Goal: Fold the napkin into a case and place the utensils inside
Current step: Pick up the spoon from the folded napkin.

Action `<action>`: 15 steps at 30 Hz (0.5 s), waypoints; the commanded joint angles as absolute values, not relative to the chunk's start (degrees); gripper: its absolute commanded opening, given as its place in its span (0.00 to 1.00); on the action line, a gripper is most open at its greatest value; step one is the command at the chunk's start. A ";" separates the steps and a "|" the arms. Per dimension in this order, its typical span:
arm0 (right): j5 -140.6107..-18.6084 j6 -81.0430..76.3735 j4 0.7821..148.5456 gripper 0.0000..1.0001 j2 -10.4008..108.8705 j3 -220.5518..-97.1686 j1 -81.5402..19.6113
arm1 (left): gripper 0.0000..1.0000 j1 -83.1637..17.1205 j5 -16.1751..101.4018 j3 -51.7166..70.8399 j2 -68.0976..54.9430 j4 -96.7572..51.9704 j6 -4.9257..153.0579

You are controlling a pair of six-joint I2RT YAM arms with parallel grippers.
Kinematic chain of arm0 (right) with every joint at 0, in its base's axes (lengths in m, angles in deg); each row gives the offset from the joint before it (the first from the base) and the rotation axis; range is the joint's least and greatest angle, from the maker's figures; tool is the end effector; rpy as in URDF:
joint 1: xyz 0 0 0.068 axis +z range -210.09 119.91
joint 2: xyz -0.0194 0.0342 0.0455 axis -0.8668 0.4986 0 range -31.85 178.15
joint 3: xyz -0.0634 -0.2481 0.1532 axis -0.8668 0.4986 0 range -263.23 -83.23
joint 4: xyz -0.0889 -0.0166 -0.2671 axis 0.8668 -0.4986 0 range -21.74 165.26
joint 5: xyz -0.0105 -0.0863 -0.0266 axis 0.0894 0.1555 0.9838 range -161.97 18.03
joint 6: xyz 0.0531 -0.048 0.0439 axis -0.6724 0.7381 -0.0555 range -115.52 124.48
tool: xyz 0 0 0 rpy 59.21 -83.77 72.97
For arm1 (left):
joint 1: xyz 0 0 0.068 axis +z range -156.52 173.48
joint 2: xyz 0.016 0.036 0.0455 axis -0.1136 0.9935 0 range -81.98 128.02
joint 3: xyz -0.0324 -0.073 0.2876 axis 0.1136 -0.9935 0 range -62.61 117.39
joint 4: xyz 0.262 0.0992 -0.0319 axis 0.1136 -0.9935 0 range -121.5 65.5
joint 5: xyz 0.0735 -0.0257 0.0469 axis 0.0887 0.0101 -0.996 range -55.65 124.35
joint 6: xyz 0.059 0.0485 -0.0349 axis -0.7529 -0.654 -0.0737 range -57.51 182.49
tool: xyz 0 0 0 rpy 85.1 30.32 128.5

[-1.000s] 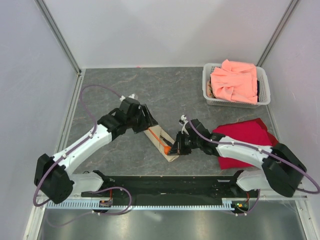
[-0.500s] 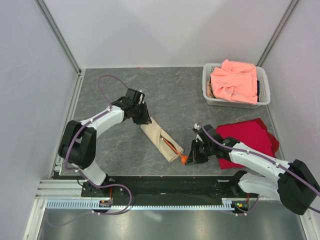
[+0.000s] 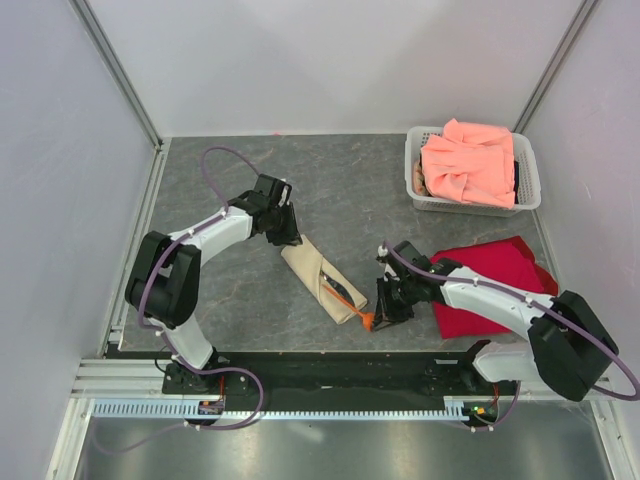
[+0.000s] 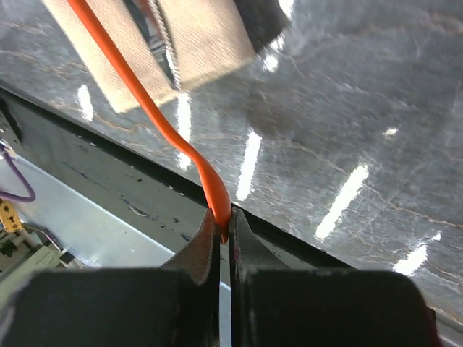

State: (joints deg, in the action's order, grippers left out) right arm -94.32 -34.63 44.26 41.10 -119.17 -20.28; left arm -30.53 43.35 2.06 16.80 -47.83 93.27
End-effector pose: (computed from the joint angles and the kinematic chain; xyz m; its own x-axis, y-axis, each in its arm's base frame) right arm 0.1643 0.1734 0.1468 -0.9952 -0.0700 -0.0682 -0.0951 0.8549 0.5100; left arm 0.3587 -0.1724 0.1769 -0.9065 -0.1497 -0.3948 0.0172 0.9212 -0.3887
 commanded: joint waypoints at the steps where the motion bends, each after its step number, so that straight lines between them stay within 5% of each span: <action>1: -94.91 -32.17 40.37 0.00 43.12 -125.40 -20.89 | 0.26 -30.34 41.91 1.64 17.42 -44.89 91.84; 15: -95.26 -29.89 37.38 0.00 49.28 -129.90 -23.61 | 0.24 -30.34 43.40 -1.17 14.78 -41.63 94.57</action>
